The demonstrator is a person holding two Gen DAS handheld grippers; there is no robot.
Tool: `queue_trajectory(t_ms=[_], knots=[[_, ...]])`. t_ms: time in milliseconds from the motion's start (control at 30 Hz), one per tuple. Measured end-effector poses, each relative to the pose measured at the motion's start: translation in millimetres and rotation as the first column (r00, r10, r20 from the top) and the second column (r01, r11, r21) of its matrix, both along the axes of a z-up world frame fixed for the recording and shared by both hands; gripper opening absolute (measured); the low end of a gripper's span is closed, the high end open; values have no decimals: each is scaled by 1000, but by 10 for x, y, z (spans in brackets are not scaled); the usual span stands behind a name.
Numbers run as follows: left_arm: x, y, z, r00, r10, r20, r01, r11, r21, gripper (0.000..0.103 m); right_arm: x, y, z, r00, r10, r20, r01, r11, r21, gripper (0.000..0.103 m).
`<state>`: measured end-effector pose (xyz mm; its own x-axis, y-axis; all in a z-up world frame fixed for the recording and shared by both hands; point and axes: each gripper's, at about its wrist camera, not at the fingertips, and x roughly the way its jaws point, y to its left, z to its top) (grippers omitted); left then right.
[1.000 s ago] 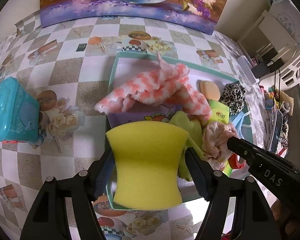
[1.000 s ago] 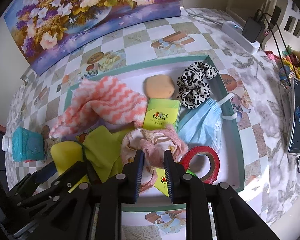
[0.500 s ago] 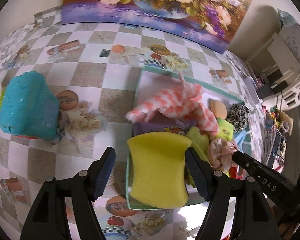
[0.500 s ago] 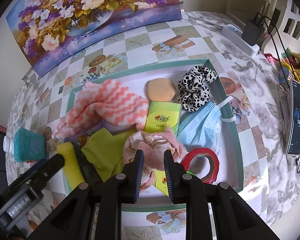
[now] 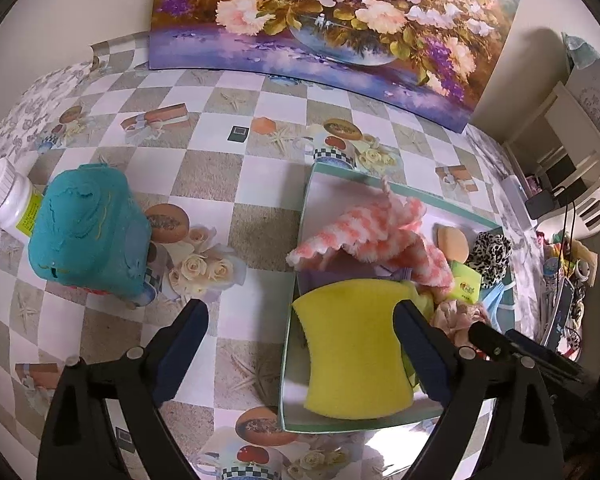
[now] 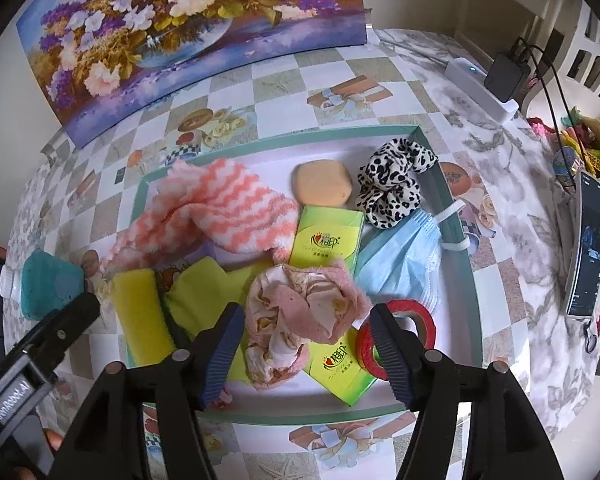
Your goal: Organize soft objects
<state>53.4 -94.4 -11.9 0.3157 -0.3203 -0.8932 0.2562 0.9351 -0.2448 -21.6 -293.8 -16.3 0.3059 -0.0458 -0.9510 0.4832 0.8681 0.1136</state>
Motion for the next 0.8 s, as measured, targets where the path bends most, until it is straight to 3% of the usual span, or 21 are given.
queue_trajectory(t_ms=[167, 233, 267, 333, 367, 800], knots=[[13, 38, 5, 999, 28, 18, -28, 999, 17, 94, 14, 22, -12, 1000, 8, -4, -8, 1000, -13, 85], [23, 83, 8, 997, 62, 37, -63, 997, 42, 94, 17, 21, -16, 1000, 9, -4, -9, 1000, -14, 93], [26, 104, 14, 995, 79, 54, -82, 995, 61, 94, 16, 18, -19, 1000, 7, -4, -7, 1000, -14, 103], [39, 147, 19, 992, 103, 74, -109, 990, 87, 96, 14, 15, -18, 1000, 2, -1, -2, 1000, -17, 103], [47, 170, 13, 991, 114, 77, -121, 988, 94, 102, 14, 13, -19, 1000, 0, -1, 0, 1000, -19, 103], [60, 184, 4, 993, 106, 56, -112, 987, 118, 103, 31, 64, -14, 1000, 17, -14, -18, 999, -47, 103]])
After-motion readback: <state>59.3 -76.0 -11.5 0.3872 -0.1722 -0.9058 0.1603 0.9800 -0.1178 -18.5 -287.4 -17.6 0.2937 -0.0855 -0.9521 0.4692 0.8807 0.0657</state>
